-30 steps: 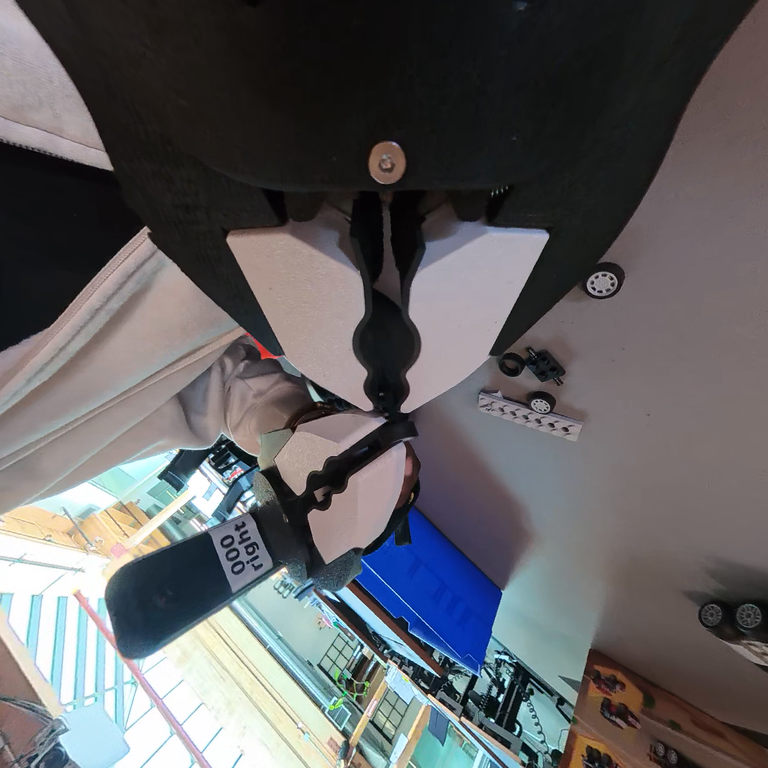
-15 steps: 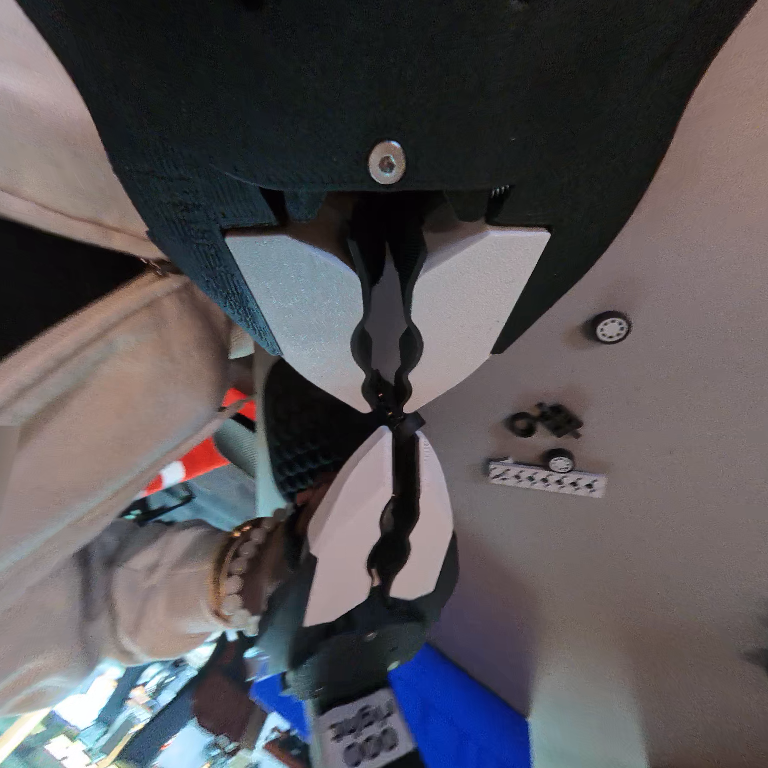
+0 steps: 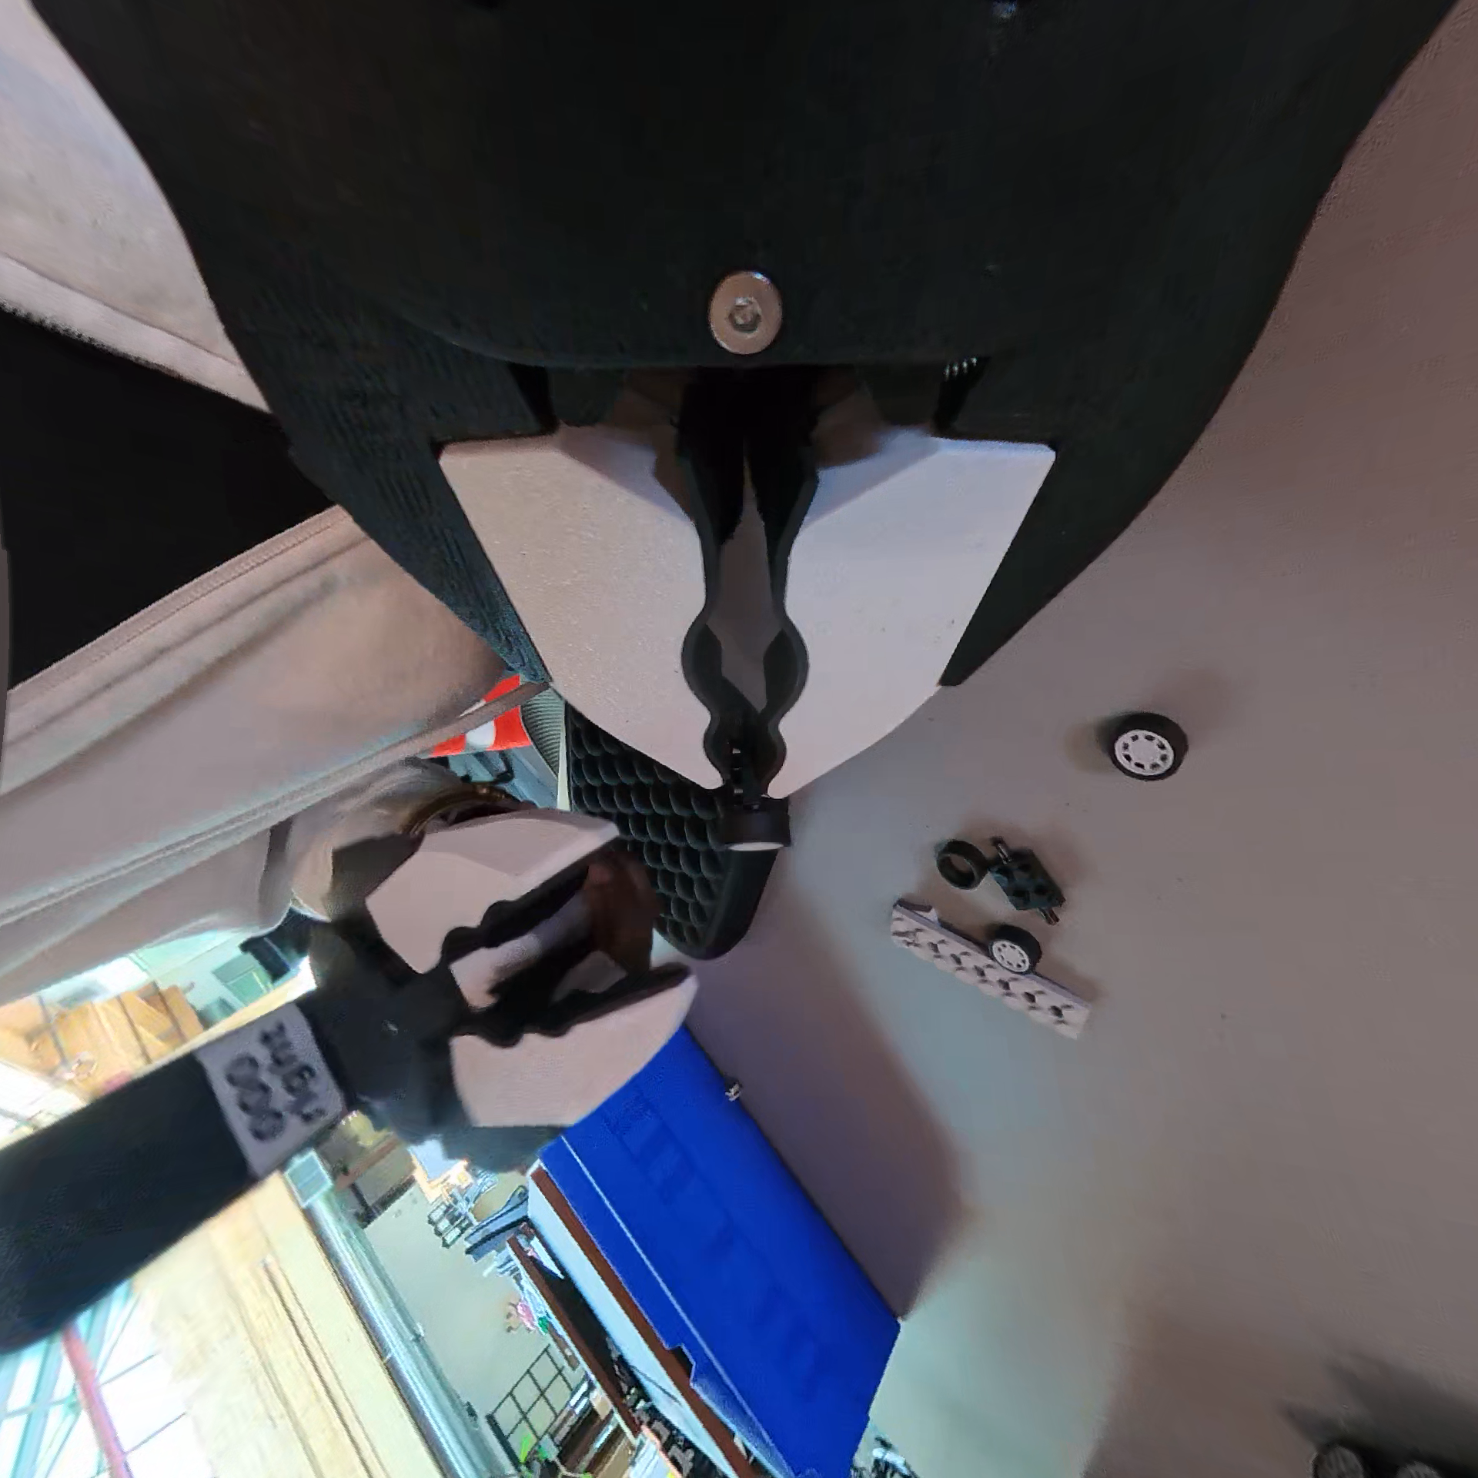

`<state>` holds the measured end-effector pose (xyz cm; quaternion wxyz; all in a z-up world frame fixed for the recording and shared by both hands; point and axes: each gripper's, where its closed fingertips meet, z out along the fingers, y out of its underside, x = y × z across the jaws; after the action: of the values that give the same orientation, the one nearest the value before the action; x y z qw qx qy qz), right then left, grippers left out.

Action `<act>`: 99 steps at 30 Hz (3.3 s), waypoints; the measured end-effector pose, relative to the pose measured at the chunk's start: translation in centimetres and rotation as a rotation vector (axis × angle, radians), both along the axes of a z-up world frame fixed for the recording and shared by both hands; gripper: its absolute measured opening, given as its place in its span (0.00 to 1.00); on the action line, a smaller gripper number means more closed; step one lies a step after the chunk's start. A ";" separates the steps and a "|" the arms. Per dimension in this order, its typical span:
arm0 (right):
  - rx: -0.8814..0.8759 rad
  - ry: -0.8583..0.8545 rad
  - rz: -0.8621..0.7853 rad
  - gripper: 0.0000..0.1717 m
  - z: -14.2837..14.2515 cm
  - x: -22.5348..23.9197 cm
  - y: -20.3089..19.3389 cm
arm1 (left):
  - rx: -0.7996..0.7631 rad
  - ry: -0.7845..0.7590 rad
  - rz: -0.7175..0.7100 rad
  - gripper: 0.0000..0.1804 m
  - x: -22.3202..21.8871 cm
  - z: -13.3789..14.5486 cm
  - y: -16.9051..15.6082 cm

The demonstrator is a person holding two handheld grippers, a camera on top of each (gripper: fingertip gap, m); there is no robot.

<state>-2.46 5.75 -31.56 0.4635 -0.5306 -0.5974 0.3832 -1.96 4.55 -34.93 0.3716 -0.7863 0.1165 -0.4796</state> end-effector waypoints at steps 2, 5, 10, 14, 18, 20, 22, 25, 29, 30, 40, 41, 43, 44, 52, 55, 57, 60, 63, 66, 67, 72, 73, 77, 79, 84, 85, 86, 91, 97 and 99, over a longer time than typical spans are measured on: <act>0.150 -0.043 -0.002 0.14 -0.3 -0.3 -0.3 | -0.035 -0.017 -0.002 0.03 0.4 -0.2 -0.2; 0.216 -0.107 0.033 0.13 -1.2 -0.7 -1.1 | -0.065 -0.033 -0.004 0.03 0.7 -0.3 -0.6; 0.314 -0.160 0.046 0.08 -1.9 -0.9 -1.1 | -0.082 -0.046 -0.006 0.03 1.1 -0.4 -1.0; 0.402 -0.215 0.072 0.05 -2.5 -0.8 -1.4 | -0.111 -0.042 -0.008 0.03 1.2 -0.8 -1.2; 0.293 -0.290 0.055 0.03 -3.5 -0.4 -1.7 | -0.136 0.006 -0.019 0.03 1.4 -1.5 -1.6; 0.159 -0.319 0.031 0.04 -4.0 0.0 -1.9 | -0.149 0.029 -0.034 0.03 1.7 -1.9 -1.9; 0.071 -0.373 -0.010 0.07 -5.0 0.8 -1.8 | -0.155 0.097 -0.043 0.03 2.0 -2.6 -2.0; 0.071 -0.504 -0.085 0.00 -7.5 3.0 -1.4 | -0.153 0.131 -0.100 0.03 3.8 -2.6 -2.6; 0.038 -0.461 -0.152 0.01 -7.4 5.6 -1.6 | -0.230 0.064 -0.172 0.03 6.6 -2.8 -3.4; -0.001 -0.424 -0.184 0.03 -6.6 6.4 -1.3 | -0.236 0.044 -0.126 0.03 6.2 -2.6 -2.6; -0.298 -0.247 -0.127 0.07 -6.1 9.5 -2.0 | -0.612 -0.109 -0.224 0.03 9.8 -3.9 -3.6; -0.322 -0.245 -0.110 0.07 -6.2 9.6 -2.2 | -0.635 -0.116 -0.222 0.03 9.9 -3.9 -3.6; -0.341 -0.224 -0.098 0.07 -5.9 9.6 -2.2 | -0.664 -0.123 -0.216 0.03 10.3 -3.9 -3.6; -0.360 -0.230 -0.082 0.07 -5.9 9.5 -2.3 | -0.682 -0.134 -0.207 0.03 10.5 -3.9 -3.6; -0.463 -0.375 0.063 0.07 -7.1 9.5 -2.1 | -0.804 -0.279 -0.177 0.03 11.0 -3.6 -3.2; -0.491 -0.397 0.124 0.06 -7.1 9.3 -2.4 | -0.800 -0.303 -0.184 0.03 11.0 -3.6 -3.2; -0.494 -0.398 0.147 0.04 -7.0 8.9 -2.4 | -0.797 -0.319 -0.185 0.03 11.0 -3.5 -3.2; -0.549 -0.415 0.170 0.04 -7.1 8.9 -2.6 | -0.784 -0.319 -0.189 0.03 10.9 -3.6 -3.2; -0.605 -0.426 0.182 0.05 -7.1 8.9 -2.6 | -0.773 -0.310 -0.194 0.03 11.0 -3.6 -3.2; -0.442 -0.409 0.167 0.04 -7.2 8.6 -2.4 | -0.777 -0.313 -0.188 0.03 10.9 -3.7 -3.2; -0.363 -0.403 0.147 0.03 -7.3 8.6 -2.3 | -0.779 -0.309 -0.186 0.03 10.8 -3.7 -3.2; -0.271 -0.388 0.055 0.03 -7.5 8.5 -2.1 | -0.763 -0.279 -0.173 0.03 10.7 -4.0 -3.2; -0.279 -0.385 0.040 0.03 -7.5 8.5 -2.1 | -0.757 -0.275 -0.170 0.03 10.6 -4.1 -3.2; -0.332 -0.383 -0.007 0.03 -7.7 8.3 -1.9 | -0.722 -0.258 -0.147 0.03 10.4 -4.2 -3.1; -0.368 -0.377 -0.028 0.04 -7.8 8.2 -1.8 | -0.702 -0.246 -0.137 0.04 10.2 -4.3 -3.1; -0.462 -0.375 -0.051 0.04 -7.9 8.2 -1.8 | -0.631 -0.200 -0.123 0.04 10.2 -4.4 -3.0; -0.469 -0.375 -0.055 0.04 -7.9 8.2 -1.8 | -0.609 -0.181 -0.121 0.05 10.2 -4.5 -3.0; -0.473 -0.373 -0.061 0.04 -7.9 8.2 -1.7 | -0.588 -0.163 -0.118 0.05 10.2 -4.5 -3.0; -0.527 -0.363 -0.094 0.04 -7.8 8.2 -1.7 | -0.489 -0.064 -0.099 0.05 10.1 -4.8 -3.0; -0.413 -0.450 -0.263 0.00 -9.2 8.5 0.2 | -0.193 0.225 -0.168 0.03 11.1 -5.3 -3.7; -0.499 -0.423 -0.261 0.00 -9.0 8.8 -0.1 | -0.270 0.098 -0.163 0.03 11.1 -4.8 -3.4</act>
<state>6.30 5.63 -40.52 0.2306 -0.7669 -0.4955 0.3365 9.13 1.15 -39.73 0.2162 -0.8396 0.1322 -0.4804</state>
